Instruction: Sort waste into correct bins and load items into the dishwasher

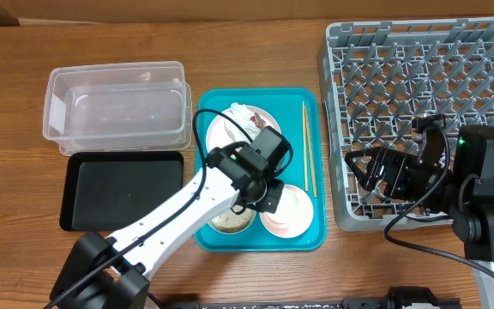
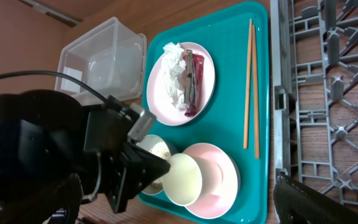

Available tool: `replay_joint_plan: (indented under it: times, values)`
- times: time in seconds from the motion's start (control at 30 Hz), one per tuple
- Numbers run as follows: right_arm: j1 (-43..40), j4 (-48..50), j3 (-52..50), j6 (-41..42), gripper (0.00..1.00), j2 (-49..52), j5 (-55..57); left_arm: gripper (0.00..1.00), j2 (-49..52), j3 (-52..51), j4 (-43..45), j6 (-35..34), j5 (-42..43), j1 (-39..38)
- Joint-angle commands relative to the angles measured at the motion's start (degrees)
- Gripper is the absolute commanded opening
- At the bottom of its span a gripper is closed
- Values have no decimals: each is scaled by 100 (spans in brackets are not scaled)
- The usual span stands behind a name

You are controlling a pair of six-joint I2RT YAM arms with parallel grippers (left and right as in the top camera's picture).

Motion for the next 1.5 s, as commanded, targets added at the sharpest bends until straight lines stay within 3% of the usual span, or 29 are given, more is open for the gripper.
replay_joint_plan:
  times: [0.0,0.17,0.4,0.53,0.6,1.03,1.27,1.33,1.37,1.4,1.43,1.47]
  values:
    - [-26,0,146,24,100,-42,-35,4,-323,568,-219,140,35,284]
    - [-26,-52,146,20,100,-42,-35,4,-527,925,-365,765,1543,813]
    - [-24,-20,146,0,100,-42,-87,4,-590,955,-291,1838,5626,2299]
    - [0,407,146,-584,98,-42,-1547,4,-573,955,-299,2306,7777,3082]
    - [114,780,140,-798,98,-28,-2378,4,-573,955,-299,2345,8277,3257]
    - [1458,2245,138,-295,94,474,-2583,4,-573,955,-343,2277,8271,2992]
    - [1818,2496,138,-302,61,494,-2579,4,-573,955,-302,2282,8268,2992]
    - [1818,2485,138,-299,59,494,-2581,4,-573,955,-299,2282,8268,2992]
    - [1818,2479,138,-302,59,494,-2579,7,-573,955,-297,2282,8258,2994]
    - [1818,2472,138,-302,58,494,-2577,20,-573,955,-297,2297,8238,2994]
    - [1810,2457,140,-302,57,487,-2520,45,-573,955,-299,2297,8124,2997]
    - [1799,2439,140,-299,56,476,-2472,49,-573,955,-304,2295,8035,3003]
